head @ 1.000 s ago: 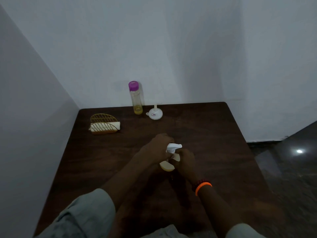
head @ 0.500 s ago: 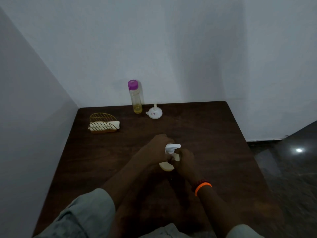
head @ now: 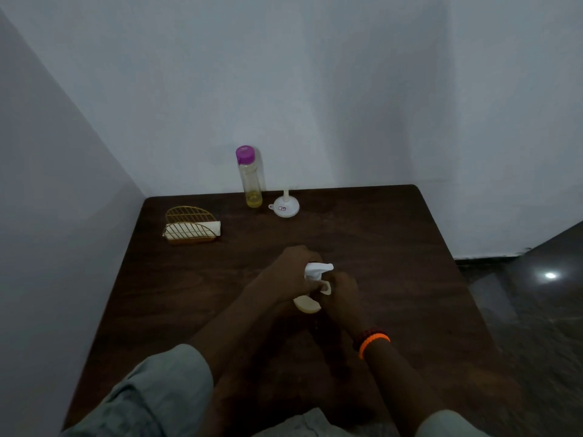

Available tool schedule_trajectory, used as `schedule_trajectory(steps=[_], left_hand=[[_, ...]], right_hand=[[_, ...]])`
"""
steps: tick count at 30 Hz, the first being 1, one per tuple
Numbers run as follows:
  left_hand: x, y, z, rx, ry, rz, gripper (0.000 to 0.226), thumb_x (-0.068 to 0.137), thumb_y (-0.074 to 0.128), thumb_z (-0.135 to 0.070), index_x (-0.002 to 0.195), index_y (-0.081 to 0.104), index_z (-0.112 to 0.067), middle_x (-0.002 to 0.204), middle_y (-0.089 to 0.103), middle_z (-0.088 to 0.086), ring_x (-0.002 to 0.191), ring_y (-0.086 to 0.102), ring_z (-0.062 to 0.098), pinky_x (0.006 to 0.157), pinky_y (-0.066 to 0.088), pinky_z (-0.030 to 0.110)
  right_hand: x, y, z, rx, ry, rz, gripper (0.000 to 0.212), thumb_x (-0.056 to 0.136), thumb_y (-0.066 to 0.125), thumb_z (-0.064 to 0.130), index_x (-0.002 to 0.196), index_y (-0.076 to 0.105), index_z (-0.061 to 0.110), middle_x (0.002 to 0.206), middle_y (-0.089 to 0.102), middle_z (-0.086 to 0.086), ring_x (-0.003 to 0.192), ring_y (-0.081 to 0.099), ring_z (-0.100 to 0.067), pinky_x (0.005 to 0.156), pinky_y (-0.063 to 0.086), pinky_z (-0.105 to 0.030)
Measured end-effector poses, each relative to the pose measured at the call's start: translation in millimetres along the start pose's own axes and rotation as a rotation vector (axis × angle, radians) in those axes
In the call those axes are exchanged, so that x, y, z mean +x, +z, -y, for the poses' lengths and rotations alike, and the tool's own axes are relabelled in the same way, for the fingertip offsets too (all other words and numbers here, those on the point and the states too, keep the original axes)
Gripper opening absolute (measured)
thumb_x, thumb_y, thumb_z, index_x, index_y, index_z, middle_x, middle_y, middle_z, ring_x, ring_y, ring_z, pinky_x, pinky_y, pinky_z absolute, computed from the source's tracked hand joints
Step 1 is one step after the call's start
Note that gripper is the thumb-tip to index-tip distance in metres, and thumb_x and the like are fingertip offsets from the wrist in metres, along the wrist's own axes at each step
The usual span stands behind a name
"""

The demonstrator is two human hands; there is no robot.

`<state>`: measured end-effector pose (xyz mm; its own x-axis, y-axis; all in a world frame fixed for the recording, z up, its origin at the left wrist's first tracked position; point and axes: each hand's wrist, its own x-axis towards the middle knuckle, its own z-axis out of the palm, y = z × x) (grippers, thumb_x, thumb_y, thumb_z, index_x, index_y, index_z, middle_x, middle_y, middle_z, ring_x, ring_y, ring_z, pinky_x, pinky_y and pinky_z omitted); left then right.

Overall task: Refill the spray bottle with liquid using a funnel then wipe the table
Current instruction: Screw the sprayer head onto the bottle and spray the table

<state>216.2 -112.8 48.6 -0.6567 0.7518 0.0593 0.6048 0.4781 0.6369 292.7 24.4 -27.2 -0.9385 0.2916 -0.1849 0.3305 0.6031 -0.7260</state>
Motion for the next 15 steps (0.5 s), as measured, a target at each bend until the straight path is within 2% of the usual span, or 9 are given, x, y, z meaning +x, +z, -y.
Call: schedule_trajectory(steps=[2, 3, 5, 7, 8, 12, 15], left_hand=[[0.4, -0.4, 0.5, -0.01, -0.024, -0.003, 0.031, 0.079, 0.081, -0.021, 0.104, 0.074, -0.005, 0.101, 0.074, 0.009, 0.094, 0.066, 0.021, 0.089, 0.05, 0.035], [0.5, -0.1, -0.1, -0.024, -0.012, -0.002, 0.029, 0.079, 0.08, -0.017, 0.104, 0.074, -0.004, 0.1, 0.074, 0.01, 0.093, 0.068, 0.021, 0.088, 0.051, 0.032], [-0.2, 0.2, -2.2, -0.053, 0.009, 0.022, 0.025, 0.075, 0.076, -0.005, 0.098, 0.074, 0.003, 0.093, 0.075, 0.015, 0.086, 0.07, 0.025, 0.081, 0.049, 0.024], [-0.4, -1.1, -2.5, -0.052, 0.008, 0.05, 0.022, 0.072, 0.074, -0.001, 0.094, 0.073, 0.006, 0.088, 0.074, 0.016, 0.081, 0.068, 0.027, 0.076, 0.045, 0.022], [-0.6, -1.6, -1.6, -0.033, 0.009, 0.054, 0.023, 0.073, 0.076, -0.003, 0.094, 0.073, 0.004, 0.089, 0.074, 0.014, 0.083, 0.067, 0.025, 0.077, 0.044, 0.023], [0.0, -0.2, 0.0, 0.026, -0.036, 0.024, 0.03, 0.077, 0.082, -0.021, 0.1, 0.073, -0.004, 0.096, 0.072, 0.01, 0.089, 0.063, 0.02, 0.081, 0.043, 0.024], [0.9, -1.0, -3.0, 0.031, -0.058, 0.053, 0.031, 0.077, 0.081, -0.015, 0.104, 0.072, -0.003, 0.101, 0.072, 0.011, 0.092, 0.065, 0.022, 0.082, 0.042, 0.019]], right_hand=[[-0.2, 0.7, 0.5, 0.0, -0.008, -0.015, 0.025, 0.076, 0.082, 0.024, 0.096, 0.074, 0.013, 0.098, 0.072, 0.0, 0.074, 0.055, 0.003, 0.058, 0.033, -0.004], [-0.8, 1.4, -0.4, 0.0, -0.014, -0.025, 0.025, 0.076, 0.082, 0.024, 0.097, 0.074, 0.012, 0.098, 0.073, 0.0, 0.073, 0.054, 0.004, 0.057, 0.033, -0.003], [-2.5, 3.1, -2.0, 0.011, -0.023, -0.041, 0.029, 0.077, 0.082, 0.022, 0.101, 0.073, 0.01, 0.101, 0.073, -0.004, 0.082, 0.064, -0.007, 0.062, 0.034, -0.005], [-2.6, 3.9, -2.9, 0.026, -0.025, -0.041, 0.033, 0.077, 0.082, 0.021, 0.106, 0.071, 0.009, 0.104, 0.073, -0.006, 0.094, 0.068, -0.018, 0.069, 0.039, -0.014], [-1.8, 3.7, -3.0, 0.026, -0.025, -0.035, 0.033, 0.077, 0.082, 0.021, 0.106, 0.072, 0.009, 0.104, 0.073, -0.006, 0.095, 0.068, -0.019, 0.07, 0.04, -0.015], [1.7, 2.5, -4.3, 0.025, -0.016, -0.009, 0.027, 0.075, 0.082, 0.022, 0.098, 0.075, 0.011, 0.098, 0.075, -0.004, 0.088, 0.069, -0.015, 0.059, 0.04, -0.001], [0.3, 4.4, -5.5, 0.017, -0.013, -0.033, 0.033, 0.075, 0.083, 0.024, 0.104, 0.073, 0.011, 0.105, 0.072, -0.003, 0.092, 0.064, -0.012, 0.06, 0.037, -0.002]])
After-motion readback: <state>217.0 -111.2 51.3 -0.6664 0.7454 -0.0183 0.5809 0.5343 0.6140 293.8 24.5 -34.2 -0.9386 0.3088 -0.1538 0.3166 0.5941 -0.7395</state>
